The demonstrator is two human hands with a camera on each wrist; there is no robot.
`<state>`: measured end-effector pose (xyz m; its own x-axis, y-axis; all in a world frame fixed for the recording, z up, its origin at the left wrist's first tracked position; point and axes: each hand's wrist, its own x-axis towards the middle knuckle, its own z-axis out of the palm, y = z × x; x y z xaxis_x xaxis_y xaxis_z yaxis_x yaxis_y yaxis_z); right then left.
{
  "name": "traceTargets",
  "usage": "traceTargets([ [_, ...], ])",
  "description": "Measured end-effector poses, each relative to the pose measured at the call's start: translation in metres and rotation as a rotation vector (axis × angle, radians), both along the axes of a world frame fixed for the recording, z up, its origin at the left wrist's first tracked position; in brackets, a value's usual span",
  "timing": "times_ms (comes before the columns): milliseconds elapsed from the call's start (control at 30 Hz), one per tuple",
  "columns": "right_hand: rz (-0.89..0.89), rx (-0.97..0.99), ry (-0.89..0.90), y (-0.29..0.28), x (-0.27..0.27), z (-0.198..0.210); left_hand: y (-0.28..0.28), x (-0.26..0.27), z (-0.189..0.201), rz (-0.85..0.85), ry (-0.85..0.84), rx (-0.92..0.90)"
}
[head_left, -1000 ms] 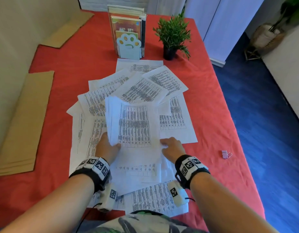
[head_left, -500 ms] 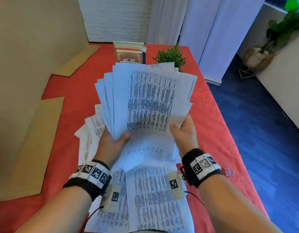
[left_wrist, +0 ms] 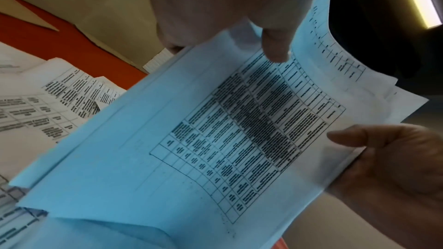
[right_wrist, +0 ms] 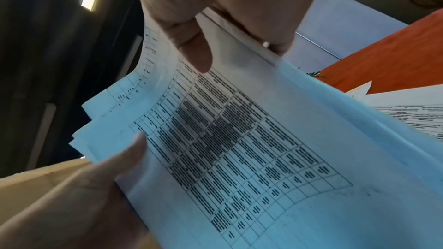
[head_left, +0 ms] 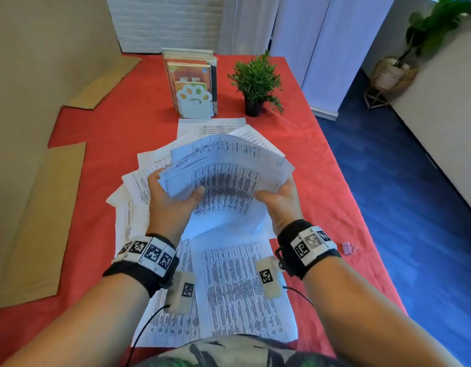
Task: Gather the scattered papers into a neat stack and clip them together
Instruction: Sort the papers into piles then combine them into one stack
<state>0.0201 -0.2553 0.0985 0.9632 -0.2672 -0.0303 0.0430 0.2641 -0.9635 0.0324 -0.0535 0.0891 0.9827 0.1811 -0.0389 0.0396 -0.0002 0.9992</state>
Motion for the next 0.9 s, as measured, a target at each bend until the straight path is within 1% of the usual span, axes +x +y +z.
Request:
traceTargets([
  [67,-0.003,-0.033,0.003,0.001,-0.001,-0.002,-0.005,-0.002,0.008,0.038,-0.071,-0.069],
  [133,-0.005,-0.029,-0.024,-0.001,-0.004,-0.003,-0.008,0.000,0.017,0.138,-0.152,-0.096],
  [233,0.009,0.010,-0.106,-0.002,-0.007,0.005,-0.009,0.009,0.029,0.286,-0.207,-0.138],
  [333,0.014,-0.022,-0.196,-0.001,-0.006,0.015,-0.012,0.018,0.040,0.355,-0.238,-0.146],
  [433,0.043,-0.110,-0.224,0.002,-0.004,0.018,-0.017,0.022,0.044,0.389,-0.254,-0.112],
  [500,0.050,-0.107,-0.218,0.002,-0.004,0.018,-0.019,0.024,0.044,0.392,-0.247,-0.145],
  [600,0.067,-0.063,-0.150,-0.001,-0.002,0.012,-0.018,0.022,0.042,0.381,-0.298,-0.164],
  [633,0.082,-0.033,-0.109,-0.001,-0.001,0.008,-0.017,0.019,0.039,0.354,-0.335,-0.160],
  [700,0.088,-0.005,-0.029,-0.001,0.001,0.001,-0.011,0.013,0.029,0.253,-0.388,-0.063],
  [733,0.075,-0.010,-0.002,-0.001,0.002,-0.001,-0.007,0.012,0.021,0.202,-0.380,0.006],
  [767,0.060,-0.013,0.014,0.000,0.003,-0.003,-0.002,0.011,0.010,0.147,-0.330,0.051],
  [833,0.038,-0.016,0.052,0.001,0.005,-0.004,0.006,0.010,-0.011,0.041,-0.145,0.061],
  [900,0.030,-0.015,0.101,0.001,0.006,-0.007,0.008,0.008,-0.024,0.006,0.026,0.022],
])
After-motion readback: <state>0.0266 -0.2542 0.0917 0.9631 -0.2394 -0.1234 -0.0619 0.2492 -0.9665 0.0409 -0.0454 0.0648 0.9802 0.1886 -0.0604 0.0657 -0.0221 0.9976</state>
